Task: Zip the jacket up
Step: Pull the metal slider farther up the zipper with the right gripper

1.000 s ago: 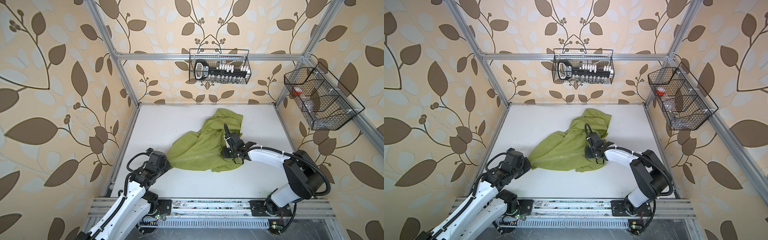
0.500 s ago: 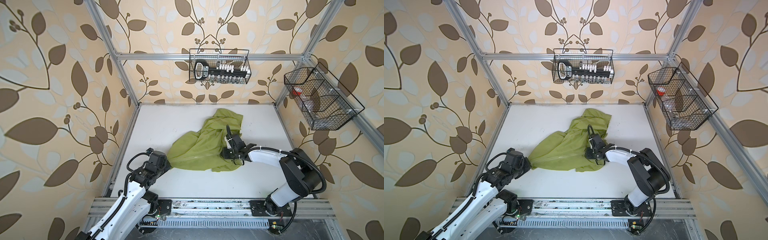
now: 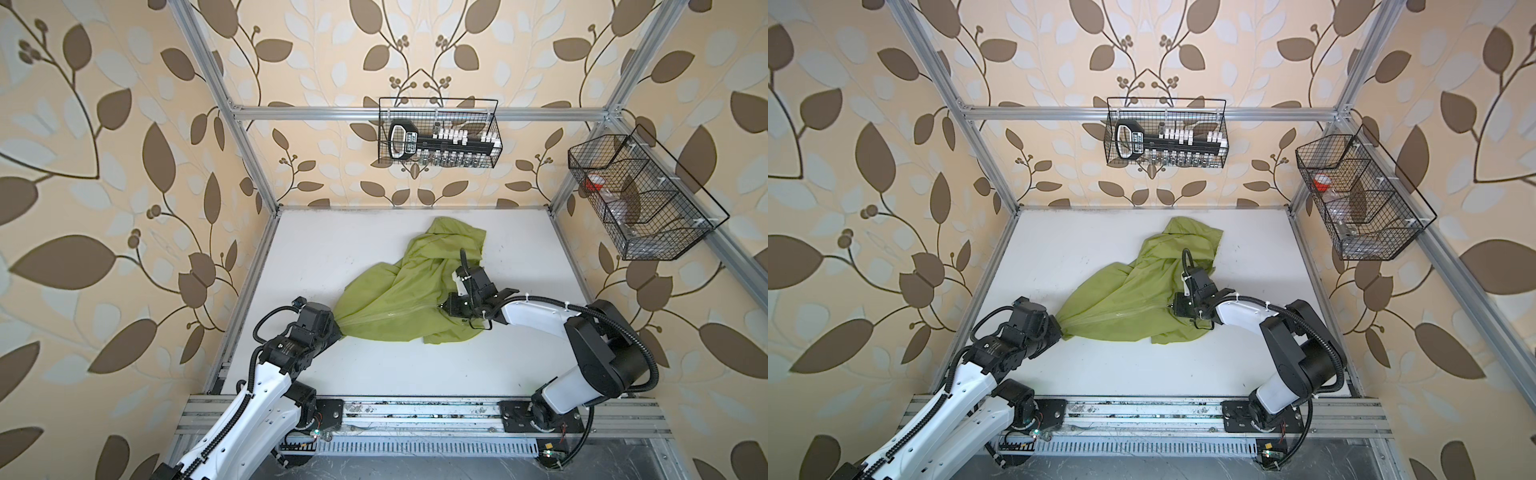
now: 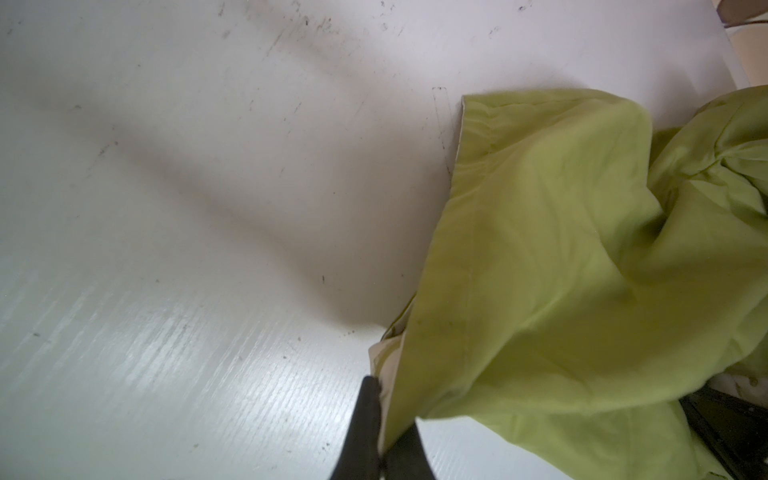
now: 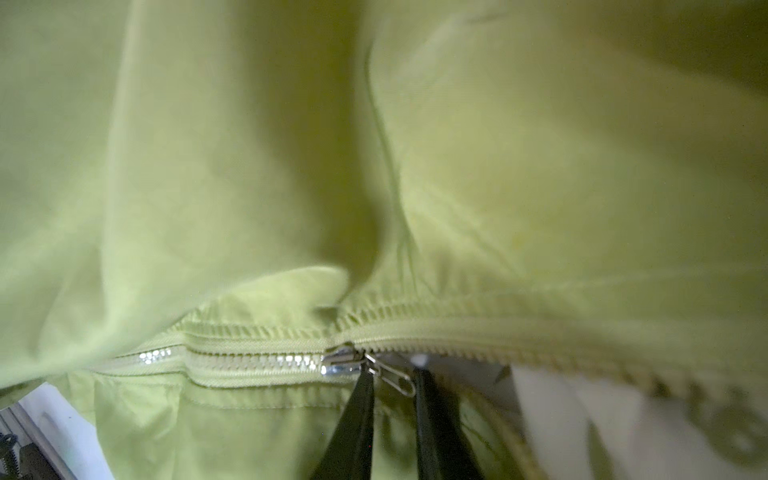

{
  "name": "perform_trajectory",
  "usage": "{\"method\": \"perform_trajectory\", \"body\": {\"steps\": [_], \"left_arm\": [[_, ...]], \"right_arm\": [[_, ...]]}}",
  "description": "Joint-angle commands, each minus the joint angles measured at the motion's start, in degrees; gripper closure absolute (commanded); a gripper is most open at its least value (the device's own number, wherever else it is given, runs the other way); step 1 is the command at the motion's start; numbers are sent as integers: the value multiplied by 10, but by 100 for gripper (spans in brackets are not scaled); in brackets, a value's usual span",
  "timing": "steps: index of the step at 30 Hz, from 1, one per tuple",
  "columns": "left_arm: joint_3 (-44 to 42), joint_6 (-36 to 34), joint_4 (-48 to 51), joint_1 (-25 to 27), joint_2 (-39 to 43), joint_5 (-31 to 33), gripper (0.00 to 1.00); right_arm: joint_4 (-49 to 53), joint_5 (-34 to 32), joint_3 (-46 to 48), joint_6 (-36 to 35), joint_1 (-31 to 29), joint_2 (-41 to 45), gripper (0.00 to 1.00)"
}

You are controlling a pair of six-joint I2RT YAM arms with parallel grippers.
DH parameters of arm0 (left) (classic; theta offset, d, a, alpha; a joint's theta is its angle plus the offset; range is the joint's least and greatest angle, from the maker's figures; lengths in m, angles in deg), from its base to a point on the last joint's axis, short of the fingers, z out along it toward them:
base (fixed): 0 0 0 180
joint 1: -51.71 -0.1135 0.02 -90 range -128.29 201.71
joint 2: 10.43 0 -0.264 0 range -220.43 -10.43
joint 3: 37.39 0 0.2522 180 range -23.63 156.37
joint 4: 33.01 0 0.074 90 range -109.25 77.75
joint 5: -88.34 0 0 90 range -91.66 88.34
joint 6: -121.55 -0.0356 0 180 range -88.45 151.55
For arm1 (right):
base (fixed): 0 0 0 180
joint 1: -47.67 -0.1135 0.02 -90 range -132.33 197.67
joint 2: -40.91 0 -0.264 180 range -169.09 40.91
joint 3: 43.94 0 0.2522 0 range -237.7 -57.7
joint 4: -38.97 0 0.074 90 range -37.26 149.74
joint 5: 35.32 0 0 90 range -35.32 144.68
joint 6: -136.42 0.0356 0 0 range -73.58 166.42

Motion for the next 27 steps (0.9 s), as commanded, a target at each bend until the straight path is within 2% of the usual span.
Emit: {"method": "perform_trajectory", "body": {"steps": [1,16,22,27], "left_arm": [[10,-2,9,-7,1,4,100],[10,-3,10,-7,1,3,100],[10,-3,10,-7,1,3,100],[13,-3,12,-8,1,3,100]], "right_arm": [[-4,22,8,6,0,21,80],[-2,23,0,4,6,-10,84],[-1,21,-2,4,8,-8,90],[12,18,-14,-4,8,-7,100]]}}
